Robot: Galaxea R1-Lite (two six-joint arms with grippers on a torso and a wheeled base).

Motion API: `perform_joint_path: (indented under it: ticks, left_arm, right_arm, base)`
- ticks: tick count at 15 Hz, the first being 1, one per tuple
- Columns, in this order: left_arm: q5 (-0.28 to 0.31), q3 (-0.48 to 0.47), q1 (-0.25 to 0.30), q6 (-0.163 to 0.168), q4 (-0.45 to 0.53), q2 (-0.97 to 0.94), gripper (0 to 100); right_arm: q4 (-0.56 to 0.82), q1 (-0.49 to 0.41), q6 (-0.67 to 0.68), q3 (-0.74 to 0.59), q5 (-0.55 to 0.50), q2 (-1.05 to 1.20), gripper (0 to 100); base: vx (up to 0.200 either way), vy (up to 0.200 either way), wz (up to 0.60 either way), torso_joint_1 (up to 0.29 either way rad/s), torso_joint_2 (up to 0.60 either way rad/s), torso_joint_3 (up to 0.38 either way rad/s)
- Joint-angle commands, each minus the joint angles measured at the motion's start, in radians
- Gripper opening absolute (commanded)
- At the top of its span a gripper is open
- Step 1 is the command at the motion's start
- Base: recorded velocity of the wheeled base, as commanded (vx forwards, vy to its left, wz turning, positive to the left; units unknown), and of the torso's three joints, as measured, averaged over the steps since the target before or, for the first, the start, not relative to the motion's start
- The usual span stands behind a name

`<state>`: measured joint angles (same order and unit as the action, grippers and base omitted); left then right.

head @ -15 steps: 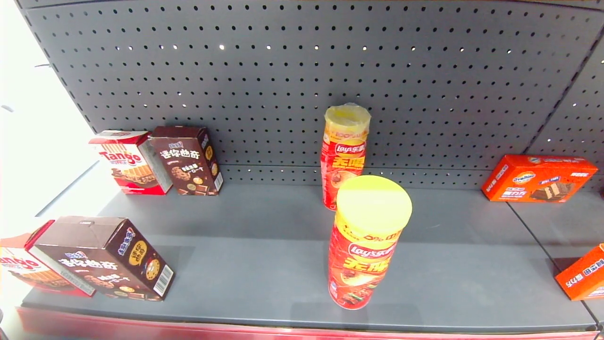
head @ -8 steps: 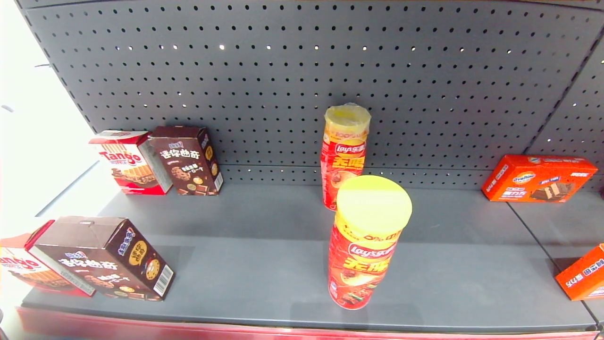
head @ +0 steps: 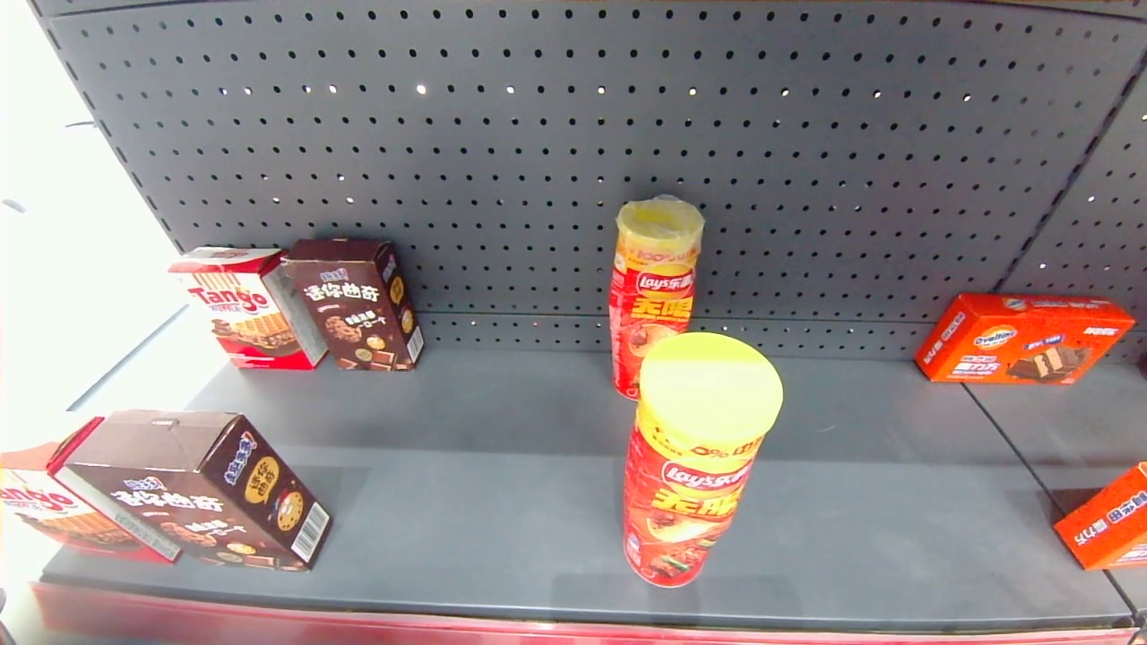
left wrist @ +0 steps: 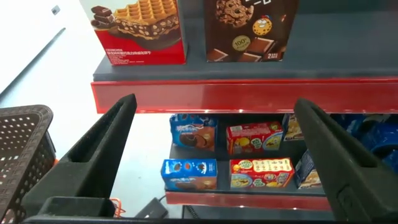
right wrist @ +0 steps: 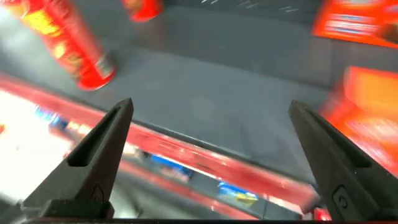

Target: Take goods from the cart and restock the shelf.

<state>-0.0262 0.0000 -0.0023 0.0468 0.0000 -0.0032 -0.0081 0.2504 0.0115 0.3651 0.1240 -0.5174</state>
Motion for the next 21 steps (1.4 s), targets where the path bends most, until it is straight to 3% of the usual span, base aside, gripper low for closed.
perform_joint_path:
  ticks: [1,6,9,12,21]
  left_arm:
    - [-0.001,0.0,-0.001,0.001,0.0,0.003,100]
    - [-0.001,-0.002,0.001,-0.008,-0.002,0.003,100]
    - [-0.001,0.0,-0.001,-0.021,-0.002,0.003,100]
    - [-0.003,-0.002,0.001,-0.044,-0.003,0.003,100]
    - [-0.005,-0.002,0.001,-0.047,-0.003,0.003,100]
  right_arm:
    - [-0.032,0.124,-0.056,0.055,0.035,-0.289,100]
    - [-0.098,0.242,-0.068,0.071,0.028,-0.458,100]
    - [-0.256,0.325,-0.073,0.067,0.002,-0.607,100]
    - [-0.329,0.345,-0.073,0.075,-0.021,-0.701,100]
    - [-0.329,0.383,-0.073,0.21,-0.044,-0.836,100]
  base:
    - [0.0,0.0,0.0,0.0,0.0,0.0]
    - [0.0,0.0,0.0,0.0,0.0,0.0]
    - [0.0,0.0,0.0,0.0,0.0,0.0]
    - [0.0,0.0,0.0,0.0,0.0,0.0]
    - [0.0,0.0,0.0,0.0,0.0,0.0]
